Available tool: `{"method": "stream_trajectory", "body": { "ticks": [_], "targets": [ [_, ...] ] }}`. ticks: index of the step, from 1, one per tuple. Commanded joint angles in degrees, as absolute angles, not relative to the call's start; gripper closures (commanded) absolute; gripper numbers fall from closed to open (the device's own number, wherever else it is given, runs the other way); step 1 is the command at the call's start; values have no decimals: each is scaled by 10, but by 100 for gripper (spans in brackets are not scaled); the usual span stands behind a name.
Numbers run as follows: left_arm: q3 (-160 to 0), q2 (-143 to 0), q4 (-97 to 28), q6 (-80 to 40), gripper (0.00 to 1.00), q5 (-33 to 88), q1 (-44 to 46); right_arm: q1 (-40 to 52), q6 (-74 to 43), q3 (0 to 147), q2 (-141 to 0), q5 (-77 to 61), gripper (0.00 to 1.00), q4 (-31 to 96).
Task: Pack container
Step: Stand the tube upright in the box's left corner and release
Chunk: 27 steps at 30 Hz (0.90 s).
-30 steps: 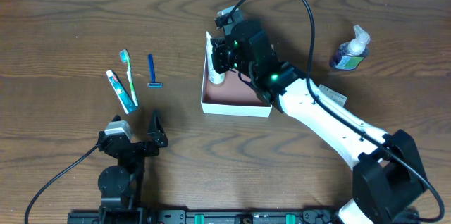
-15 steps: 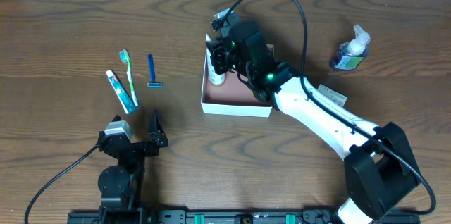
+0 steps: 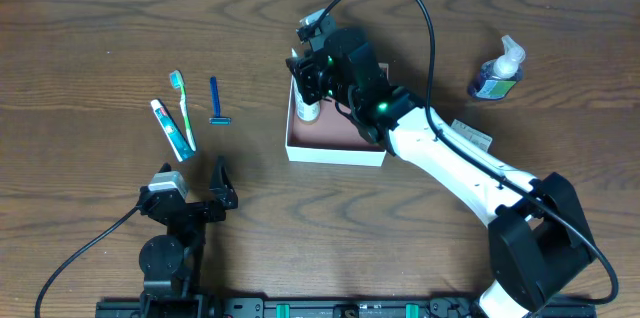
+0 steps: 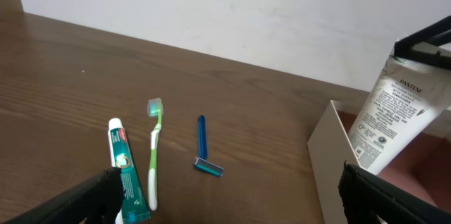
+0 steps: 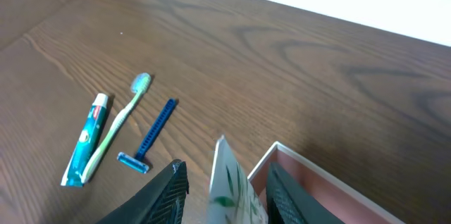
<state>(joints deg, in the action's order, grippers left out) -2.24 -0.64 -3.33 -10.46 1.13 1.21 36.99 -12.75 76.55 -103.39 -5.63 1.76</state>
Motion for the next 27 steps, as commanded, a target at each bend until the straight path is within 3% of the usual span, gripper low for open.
{"method": "stream_trajectory", "body": {
  "ticks": [1, 13, 19, 27],
  "targets": [
    [-3, -6, -41, -97, 2, 9, 9, 370, -118, 804, -1038, -58, 62, 27],
    [-3, -6, -41, -97, 2, 9, 9, 365, -121, 939, -1038, 6, 63, 169],
    [-3, -6, -41, -97, 2, 9, 9, 339, -241, 978, -1037, 91, 60, 308],
    [-3, -6, -41, -97, 2, 9, 9, 243, -328, 982, -1022, 92, 51, 486]
  ]
}}
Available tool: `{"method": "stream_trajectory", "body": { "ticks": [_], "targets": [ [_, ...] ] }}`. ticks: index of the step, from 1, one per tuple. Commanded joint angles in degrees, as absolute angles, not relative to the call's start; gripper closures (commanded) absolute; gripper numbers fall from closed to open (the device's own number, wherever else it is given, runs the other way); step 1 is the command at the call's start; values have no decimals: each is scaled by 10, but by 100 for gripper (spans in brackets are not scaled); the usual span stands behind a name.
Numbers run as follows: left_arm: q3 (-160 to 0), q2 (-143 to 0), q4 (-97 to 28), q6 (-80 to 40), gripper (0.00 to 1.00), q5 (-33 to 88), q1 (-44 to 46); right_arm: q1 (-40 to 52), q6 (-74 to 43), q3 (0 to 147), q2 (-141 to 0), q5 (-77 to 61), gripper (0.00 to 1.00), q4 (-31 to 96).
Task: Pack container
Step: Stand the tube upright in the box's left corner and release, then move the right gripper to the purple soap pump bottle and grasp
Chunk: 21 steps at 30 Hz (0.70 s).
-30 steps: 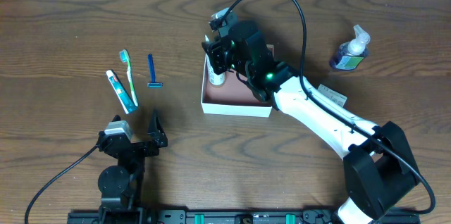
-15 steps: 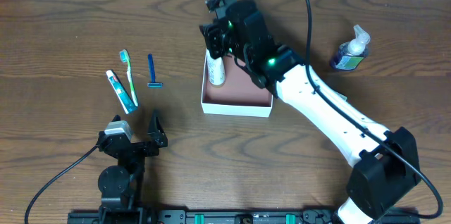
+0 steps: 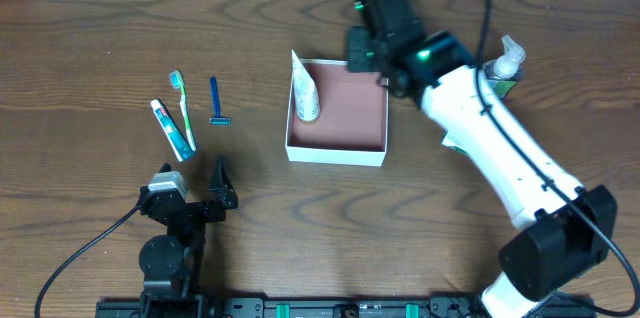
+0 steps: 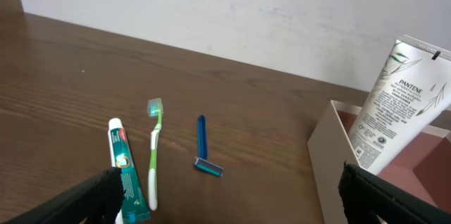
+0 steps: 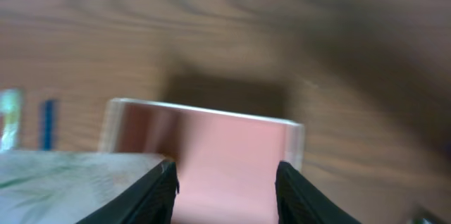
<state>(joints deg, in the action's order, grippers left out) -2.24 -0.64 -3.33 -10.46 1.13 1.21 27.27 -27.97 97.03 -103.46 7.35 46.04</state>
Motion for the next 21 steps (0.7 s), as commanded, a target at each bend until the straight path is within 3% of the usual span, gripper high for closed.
{"method": "stream_trajectory", "body": {
  "ticks": [1, 9, 16, 21],
  "targets": [
    [-3, -6, -41, -97, 2, 9, 9, 230, -329, 982, -1018, 92, 48, 505],
    [-3, -6, -41, -97, 2, 9, 9, 115, -336, 982, -975, 127, 38, 627],
    [-3, -6, -41, -97, 2, 9, 9, 26, -258, 982, -945, 127, 37, 622],
    [-3, -6, -41, -97, 2, 9, 9, -11, -183, 982, -947, 138, 28, 586]
  ]
}}
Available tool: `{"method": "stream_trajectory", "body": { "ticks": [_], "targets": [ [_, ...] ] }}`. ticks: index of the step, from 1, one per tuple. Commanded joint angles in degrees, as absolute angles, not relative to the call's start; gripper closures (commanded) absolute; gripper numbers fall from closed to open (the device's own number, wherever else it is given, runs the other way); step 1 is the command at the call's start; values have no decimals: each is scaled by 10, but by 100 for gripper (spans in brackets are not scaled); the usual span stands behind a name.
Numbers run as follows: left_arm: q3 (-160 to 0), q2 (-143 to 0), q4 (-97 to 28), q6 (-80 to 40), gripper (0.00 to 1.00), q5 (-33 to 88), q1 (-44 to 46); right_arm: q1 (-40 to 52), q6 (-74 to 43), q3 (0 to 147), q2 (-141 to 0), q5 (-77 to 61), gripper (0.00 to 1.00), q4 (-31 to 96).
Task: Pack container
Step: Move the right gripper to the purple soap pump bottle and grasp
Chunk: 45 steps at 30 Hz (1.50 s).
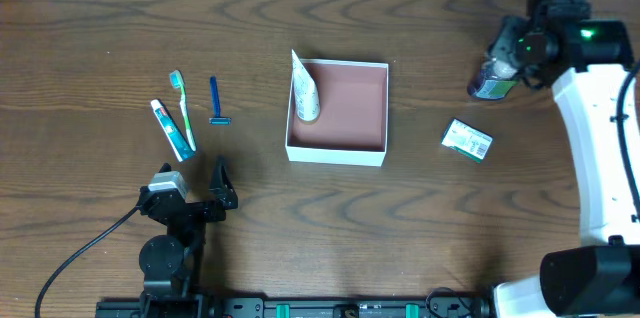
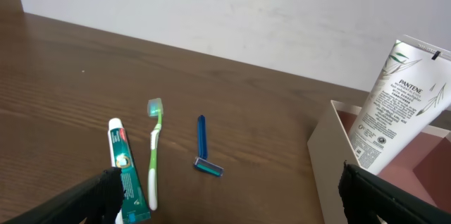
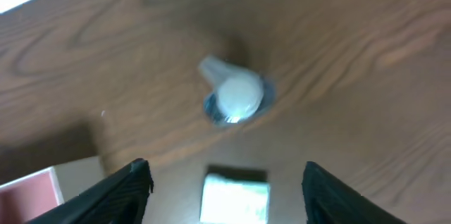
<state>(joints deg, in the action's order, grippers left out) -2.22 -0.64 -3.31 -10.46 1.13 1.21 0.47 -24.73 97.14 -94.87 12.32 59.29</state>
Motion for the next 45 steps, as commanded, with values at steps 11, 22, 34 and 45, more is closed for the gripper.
{"method": "stream_trajectory", "body": {
  "ticks": [11, 22, 34, 45],
  "targets": [
    [-3, -6, -41, -97, 2, 9, 9, -75, -53, 967, -1004, 73, 28, 521],
    [-3, -6, -41, -97, 2, 9, 9, -81, 70, 967, -1091, -33, 30, 444],
    [-3, -6, -41, -97, 2, 9, 9, -78, 84, 967, -1151, -76, 44, 446],
    [-3, -6, -41, -97, 2, 9, 9, -78, 73, 967, -1151, -75, 63, 470]
  ]
}}
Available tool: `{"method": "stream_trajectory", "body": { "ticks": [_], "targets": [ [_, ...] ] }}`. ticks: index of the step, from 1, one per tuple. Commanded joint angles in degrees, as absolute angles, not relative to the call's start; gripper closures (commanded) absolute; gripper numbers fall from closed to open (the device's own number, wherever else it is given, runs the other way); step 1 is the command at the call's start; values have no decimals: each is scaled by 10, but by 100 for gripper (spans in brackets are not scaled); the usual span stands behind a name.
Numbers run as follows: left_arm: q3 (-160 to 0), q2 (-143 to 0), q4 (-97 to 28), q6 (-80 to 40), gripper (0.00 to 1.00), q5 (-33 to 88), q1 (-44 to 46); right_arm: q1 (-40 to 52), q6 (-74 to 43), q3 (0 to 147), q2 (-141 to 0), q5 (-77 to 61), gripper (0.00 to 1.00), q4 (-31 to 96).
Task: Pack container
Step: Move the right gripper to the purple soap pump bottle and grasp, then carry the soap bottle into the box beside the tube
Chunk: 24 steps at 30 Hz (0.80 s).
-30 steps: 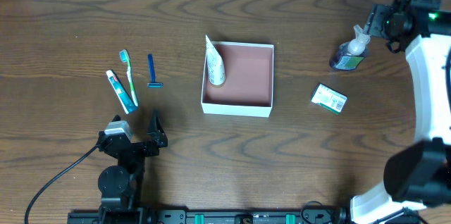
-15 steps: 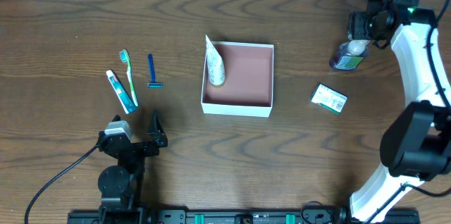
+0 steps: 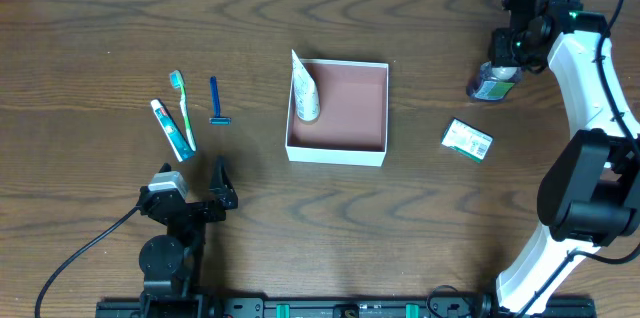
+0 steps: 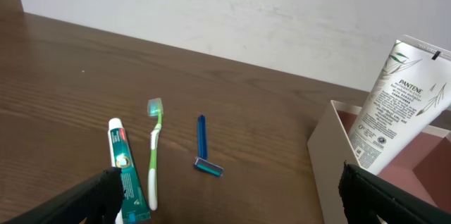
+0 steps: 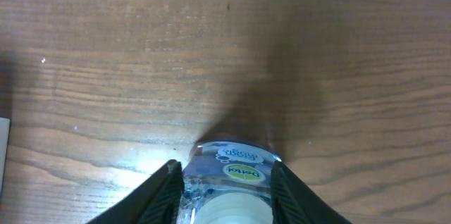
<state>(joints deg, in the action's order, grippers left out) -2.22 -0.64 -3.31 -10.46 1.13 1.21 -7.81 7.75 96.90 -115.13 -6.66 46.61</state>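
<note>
The white box with a pink floor [image 3: 336, 154] stands mid-table, and a white Pantene tube [image 3: 305, 92] leans upright in its left end [image 4: 398, 111]. At the far right stands a blue Dettol pump bottle [image 3: 493, 80]. My right gripper [image 3: 503, 61] is down over it, its fingers pressed against both sides of the bottle [image 5: 229, 171]. My left gripper [image 4: 225, 203] rests open at the front left, holding nothing. Toothpaste [image 3: 172, 128], a green toothbrush [image 3: 184, 108] and a blue razor [image 3: 216, 101] lie left of the box.
A small green-and-white packet [image 3: 467, 139] lies on the table right of the box, below the bottle. The dark wooden table [image 3: 420, 228] stretches to a white wall behind. The left arm's base sits at the front edge.
My right gripper was open high above the pump bottle and the packet. It is now low at the bottle with its fingers closed in against the bottle's sides. The left arm has not moved.
My right gripper held the Pantene tube at the box's left end. Then the tube stood leaning in the box and the gripper was over the box's far right. Then it hung open above the pump bottle, and now it grips that bottle.
</note>
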Motion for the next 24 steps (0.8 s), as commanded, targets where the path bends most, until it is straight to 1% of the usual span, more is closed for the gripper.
{"method": "stream_trajectory", "body": {
  "ticks": [1, 5, 6, 8, 11, 16, 24],
  "targets": [
    [-3, -6, -41, -97, 2, 9, 9, -78, 73, 967, -1151, -75, 65, 472],
    [-3, -6, -41, -97, 2, 9, 9, -78, 69, 967, -1151, -75, 78, 473],
    [-3, -6, -41, -97, 2, 9, 9, -78, 69, 967, -1151, -75, 82, 472],
    [-3, -6, -41, -97, 2, 9, 9, -78, 67, 967, -1150, -75, 86, 470],
    [-3, -6, -41, -97, 2, 9, 9, -78, 66, 971, -1144, -74, 89, 469],
    [-3, -6, -41, -97, 2, 9, 9, -78, 62, 979, -1117, -73, 89, 467],
    [-3, -6, -41, -97, 2, 9, 9, -53, 63, 979, -1012, -80, 91, 462]
  ]
}}
